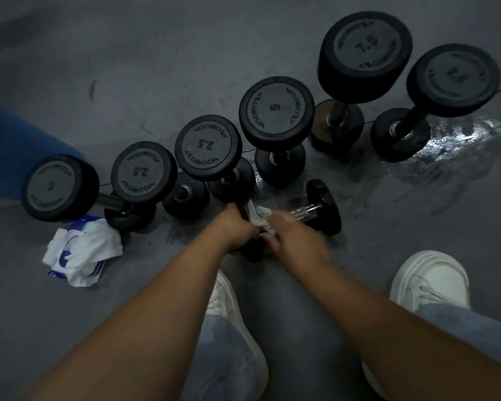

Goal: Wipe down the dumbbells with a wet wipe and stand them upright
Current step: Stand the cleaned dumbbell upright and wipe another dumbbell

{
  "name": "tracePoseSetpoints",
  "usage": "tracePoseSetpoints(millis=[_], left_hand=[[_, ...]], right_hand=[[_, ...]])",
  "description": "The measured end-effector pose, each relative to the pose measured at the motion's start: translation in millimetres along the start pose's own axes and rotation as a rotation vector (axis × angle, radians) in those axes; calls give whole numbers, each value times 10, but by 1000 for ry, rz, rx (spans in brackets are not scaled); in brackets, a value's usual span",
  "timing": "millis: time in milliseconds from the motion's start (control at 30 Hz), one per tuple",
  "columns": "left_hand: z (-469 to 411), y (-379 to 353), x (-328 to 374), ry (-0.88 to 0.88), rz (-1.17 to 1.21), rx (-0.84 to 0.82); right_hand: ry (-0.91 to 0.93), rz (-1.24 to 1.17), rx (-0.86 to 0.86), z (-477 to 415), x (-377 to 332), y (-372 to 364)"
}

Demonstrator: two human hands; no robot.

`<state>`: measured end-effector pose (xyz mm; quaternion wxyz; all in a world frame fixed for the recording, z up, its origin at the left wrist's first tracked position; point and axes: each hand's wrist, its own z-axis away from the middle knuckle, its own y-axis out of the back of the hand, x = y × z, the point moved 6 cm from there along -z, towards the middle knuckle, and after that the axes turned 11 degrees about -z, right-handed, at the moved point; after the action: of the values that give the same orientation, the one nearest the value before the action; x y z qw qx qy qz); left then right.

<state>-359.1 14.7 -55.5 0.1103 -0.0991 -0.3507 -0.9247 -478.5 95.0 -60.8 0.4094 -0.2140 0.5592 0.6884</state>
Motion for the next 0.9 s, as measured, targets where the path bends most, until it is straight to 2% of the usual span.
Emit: tracePoseSetpoints(millis=[33, 133, 167, 267, 367, 433, 467, 533, 633, 700, 800, 833, 900], left_hand=[[1, 27, -33, 9, 35, 2], [220, -65, -94, -16, 77, 270], [328, -180, -83, -55, 122, 304], [407, -409, -108, -142, 140, 290], [409, -422, -153, -152, 44, 245], [401, -409, -141, -152, 38, 244], [385, -399, -133, -153, 41, 249], [356, -385, -127, -150, 40, 233], [336, -355, -134, -141, 37, 210], [319, -317, -120, -121, 33, 212], [309, -275, -100, -115, 37, 219], [301, -266, -97, -119, 40, 215], [255, -259, -105, -120, 33, 203]], right_hand=[[-34, 13, 88, -30, 65, 90], [-103, 44, 178, 16, 181, 175], [-99, -4, 201, 36, 192, 152], [-175, -149, 298, 53, 229, 187], [-204, -165, 360, 74, 304, 319], [-238, -200, 264, 39, 261, 273], [-265, -208, 165, -2, 187, 177], [-188, -151, -45, -44, -45, -50], [-217, -160, 10, -129, 60, 158], [-230, -68, 83, -131, 163, 204], [-56, 116, -124, -51, -98, -105], [-16, 134, -128, -47, -144, -102], [-145, 7, -17, -73, 8, 100]])
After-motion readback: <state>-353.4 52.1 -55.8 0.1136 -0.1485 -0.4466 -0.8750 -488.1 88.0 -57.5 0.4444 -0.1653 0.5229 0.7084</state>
